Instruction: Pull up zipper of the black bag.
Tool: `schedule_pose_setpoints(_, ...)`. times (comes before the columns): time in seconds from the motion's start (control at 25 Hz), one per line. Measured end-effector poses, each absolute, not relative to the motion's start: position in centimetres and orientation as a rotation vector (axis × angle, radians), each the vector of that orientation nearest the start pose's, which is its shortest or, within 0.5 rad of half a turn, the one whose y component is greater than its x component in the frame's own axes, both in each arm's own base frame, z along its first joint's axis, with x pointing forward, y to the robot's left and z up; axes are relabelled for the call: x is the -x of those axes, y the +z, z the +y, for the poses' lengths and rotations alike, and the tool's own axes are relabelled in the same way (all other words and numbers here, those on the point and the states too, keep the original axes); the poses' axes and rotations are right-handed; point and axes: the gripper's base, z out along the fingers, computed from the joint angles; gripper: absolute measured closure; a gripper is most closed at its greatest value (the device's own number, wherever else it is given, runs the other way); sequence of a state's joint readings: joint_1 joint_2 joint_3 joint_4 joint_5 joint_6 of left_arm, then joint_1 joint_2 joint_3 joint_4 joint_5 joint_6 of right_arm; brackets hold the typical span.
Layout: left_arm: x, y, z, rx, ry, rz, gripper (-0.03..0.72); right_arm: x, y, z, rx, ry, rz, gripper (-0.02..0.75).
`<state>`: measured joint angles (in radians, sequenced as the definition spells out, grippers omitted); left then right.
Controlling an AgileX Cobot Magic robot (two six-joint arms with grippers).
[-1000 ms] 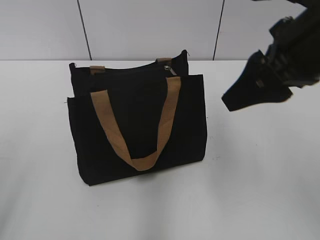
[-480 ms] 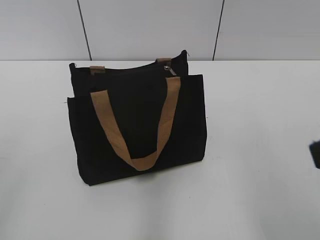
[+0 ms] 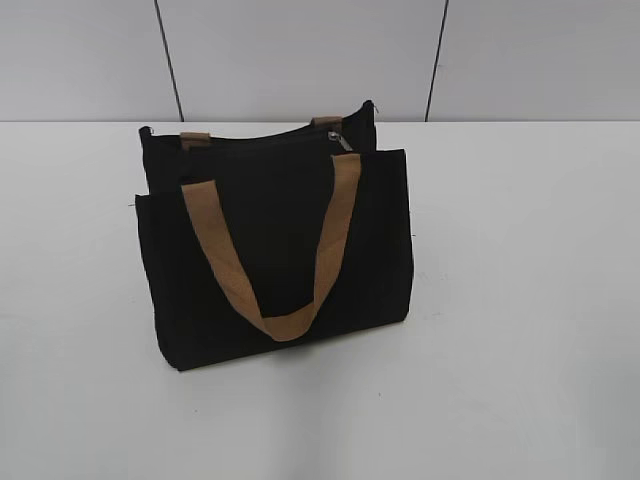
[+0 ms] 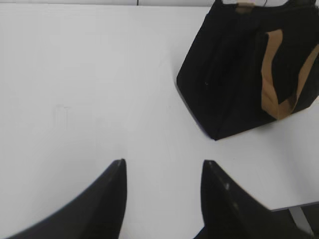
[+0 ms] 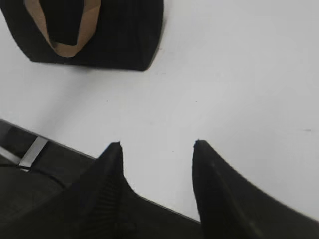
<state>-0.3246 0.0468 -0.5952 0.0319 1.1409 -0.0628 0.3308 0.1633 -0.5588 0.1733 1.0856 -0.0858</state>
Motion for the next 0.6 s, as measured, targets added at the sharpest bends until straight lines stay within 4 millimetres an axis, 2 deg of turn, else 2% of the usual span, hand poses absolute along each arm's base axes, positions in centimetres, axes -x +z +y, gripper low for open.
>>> schedule_pose_setpoints(0.2, 1.1, 28.8, 0.5, -0.268, -0.222, 2.047, 0.323, 1.7, 28.7, 0.1, 0.373, 0.289, 2.053, 0.379)
schedule_pose_setpoints(0.6, 0.6, 28.5, 0.3, -0.266, -0.233, 2.018, 0.323, 0.7, 26.9, -0.2, 0.339, 0.215, 2.084, 0.379)
